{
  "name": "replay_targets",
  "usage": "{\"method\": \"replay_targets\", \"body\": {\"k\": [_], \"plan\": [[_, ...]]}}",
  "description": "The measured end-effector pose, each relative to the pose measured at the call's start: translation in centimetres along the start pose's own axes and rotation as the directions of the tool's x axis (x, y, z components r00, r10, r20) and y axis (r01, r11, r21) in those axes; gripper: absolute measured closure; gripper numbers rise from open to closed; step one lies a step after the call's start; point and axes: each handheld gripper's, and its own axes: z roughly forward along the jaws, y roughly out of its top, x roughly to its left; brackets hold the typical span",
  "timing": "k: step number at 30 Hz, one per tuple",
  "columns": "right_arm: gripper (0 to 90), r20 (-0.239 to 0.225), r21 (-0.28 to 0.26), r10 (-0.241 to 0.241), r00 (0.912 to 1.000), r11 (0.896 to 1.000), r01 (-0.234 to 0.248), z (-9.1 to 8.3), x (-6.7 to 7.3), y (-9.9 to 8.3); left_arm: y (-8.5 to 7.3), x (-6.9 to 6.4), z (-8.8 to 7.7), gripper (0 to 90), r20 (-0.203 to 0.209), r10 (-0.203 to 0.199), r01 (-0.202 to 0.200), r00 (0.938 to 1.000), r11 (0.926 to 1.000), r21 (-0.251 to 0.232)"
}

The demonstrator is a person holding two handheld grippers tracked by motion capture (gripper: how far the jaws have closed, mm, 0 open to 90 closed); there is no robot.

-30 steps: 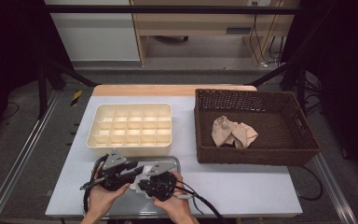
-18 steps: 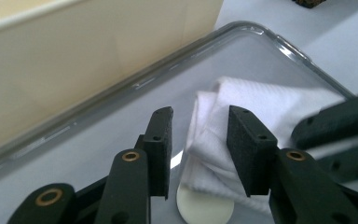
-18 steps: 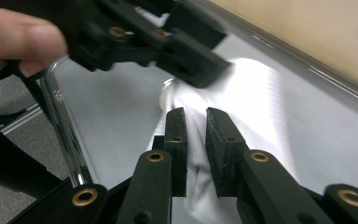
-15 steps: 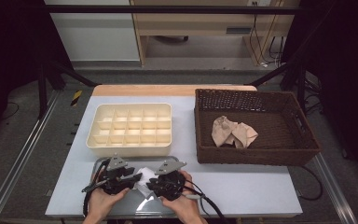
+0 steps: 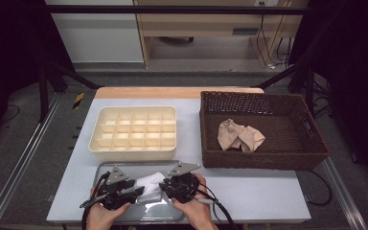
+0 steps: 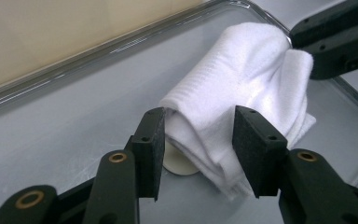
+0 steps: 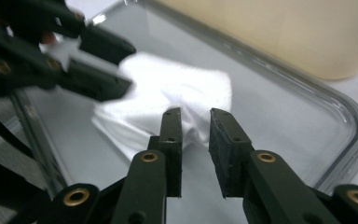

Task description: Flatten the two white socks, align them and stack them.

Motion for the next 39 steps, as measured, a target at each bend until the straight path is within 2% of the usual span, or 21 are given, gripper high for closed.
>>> {"method": "replay_targets", "body": {"k": [1,2,4,8,10,13,15,17,22,25,29,33,35,39], "plan": [[75.1,-0.010,-0.015,0.016,0.9998,1.000,-0.016,-0.2,0.0,0.1,0.0,-0.1,0.0,53.8,-0.004,0.001,-0.001,1.0000,1.0000,-0.001],[75.1,-0.010,-0.015,0.016,0.9998,1.000,-0.016,-0.2,0.0,0.1,0.0,-0.1,0.0,53.6,-0.004,0.001,-0.001,1.0000,1.0000,-0.001],[75.8,-0.016,-0.053,0.019,0.9997,0.998,-0.020,-0.6,0.4,0.7,0.0,-0.2,0.0,53.5,-0.011,0.003,-0.003,0.9999,1.0000,-0.002],[77.0,-0.024,-0.060,0.011,0.9996,0.998,-0.013,-0.4,0.8,1.4,0.0,-0.2,0.0,53.3,-0.014,0.007,-0.007,0.9999,1.0000,0.000],[79.2,-0.028,-0.057,0.006,0.9996,0.998,-0.008,-0.3,0.9,1.5,0.0,-0.2,0.0,52.9,-0.014,0.008,-0.008,0.9999,1.0000,0.001],[83.1,-0.041,-0.006,0.008,0.9991,1.000,-0.008,0.2,1.0,0.7,-0.1,-0.1,0.0,50.5,-0.016,0.000,0.000,0.9999,1.0000,-0.003],[83.5,-0.042,-0.002,0.006,0.9991,1.000,-0.006,0.3,0.9,0.5,-0.1,0.0,-0.1,49.6,-0.016,-0.004,0.004,0.9999,1.0000,-0.007],[84.0,-0.043,0.017,0.008,0.9990,1.000,-0.007,0.3,0.8,-0.1,0.0,0.2,-0.3,47.0,-0.002,-0.035,0.035,0.9994,0.9989,-0.030],[84.2,-0.044,0.019,0.008,0.9990,1.000,-0.007,0.1,0.8,-0.1,0.1,0.3,-0.7,45.1,0.001,-0.058,0.058,0.9983,0.9956,-0.073],[84.3,-0.047,0.026,0.006,0.9989,1.000,-0.005,0.3,0.9,-0.4,0.0,0.2,-0.6,42.3,0.007,-0.065,0.065,0.9979,0.9959,-0.064],[83.9,-0.054,0.032,0.014,0.9984,0.999,-0.013,0.1,0.8,-0.6,-0.5,-0.2,-0.2,41.9,0.009,-0.071,0.071,0.9975,0.9971,-0.026],[84.2,-0.051,-0.038,0.015,0.9986,0.999,-0.017,-0.9,0.9,0.3,-0.6,-0.5,0.0,41.7,0.008,-0.051,0.052,0.9986,0.9986,-0.014],[84.4,-0.050,-0.048,0.002,0.9988,0.999,-0.004,-0.8,1.2,0.4,-0.6,-0.6,0.0,41.2,0.010,-0.050,0.050,0.9987,0.9987,-0.011],[84.8,-0.052,-0.013,-0.010,0.9986,1.000,0.009,-0.1,1.4,0.1,-0.7,-0.5,0.0,40.1,0.013,-0.054,0.054,0.9985,0.9985,-0.005]]}}
